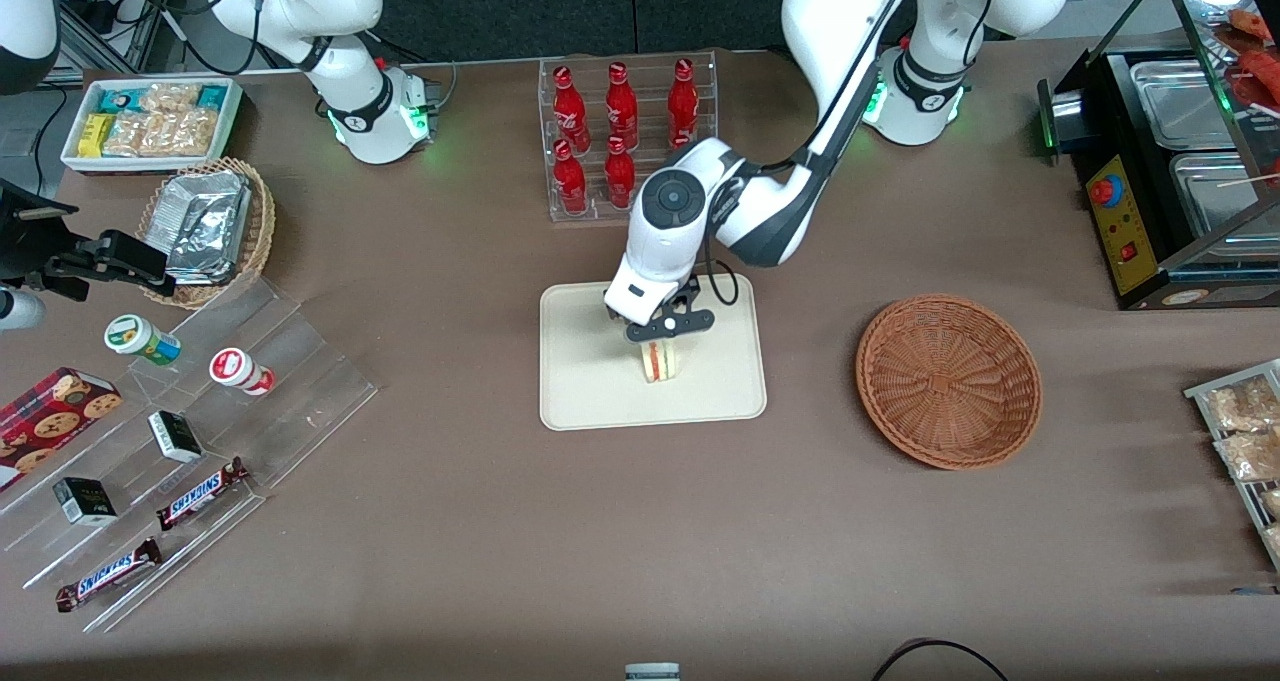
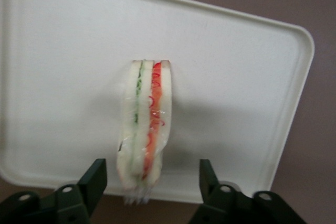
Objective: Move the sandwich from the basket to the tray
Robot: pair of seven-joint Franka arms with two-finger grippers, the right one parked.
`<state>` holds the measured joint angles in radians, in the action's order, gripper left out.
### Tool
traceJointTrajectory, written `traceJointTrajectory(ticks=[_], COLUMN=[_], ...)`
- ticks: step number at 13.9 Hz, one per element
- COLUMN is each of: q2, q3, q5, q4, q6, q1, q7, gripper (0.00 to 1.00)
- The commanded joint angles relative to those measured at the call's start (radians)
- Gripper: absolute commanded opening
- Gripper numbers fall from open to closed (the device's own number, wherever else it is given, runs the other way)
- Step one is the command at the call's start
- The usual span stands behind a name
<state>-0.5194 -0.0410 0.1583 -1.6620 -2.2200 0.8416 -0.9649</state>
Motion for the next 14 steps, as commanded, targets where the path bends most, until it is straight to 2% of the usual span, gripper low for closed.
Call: traceJointTrajectory(ticks=[1,4,7,10,12,14], q2=[0.108,0.185,0.255,0.329,0.384,0.435], q3=[-0.028,-0.059,-0.095,-0.103,-0.103,-0.103], q5=[0.013,0.007,-0.077,-0.112,-0.169,-0.171], q4=[0.042,0.087,0.087,0.085,0.087,0.087], q6=[0.19,0.359,0.509,0.617,0.678,0.749], q1=[-0.027,-0.09,-0.159,-0.28,-0.375,-0.487], q7=[-0.024,-0.009,0.083,0.219,0.357,0.524], gripper=[1.0,1.0,1.0,1.0,1.0,1.0])
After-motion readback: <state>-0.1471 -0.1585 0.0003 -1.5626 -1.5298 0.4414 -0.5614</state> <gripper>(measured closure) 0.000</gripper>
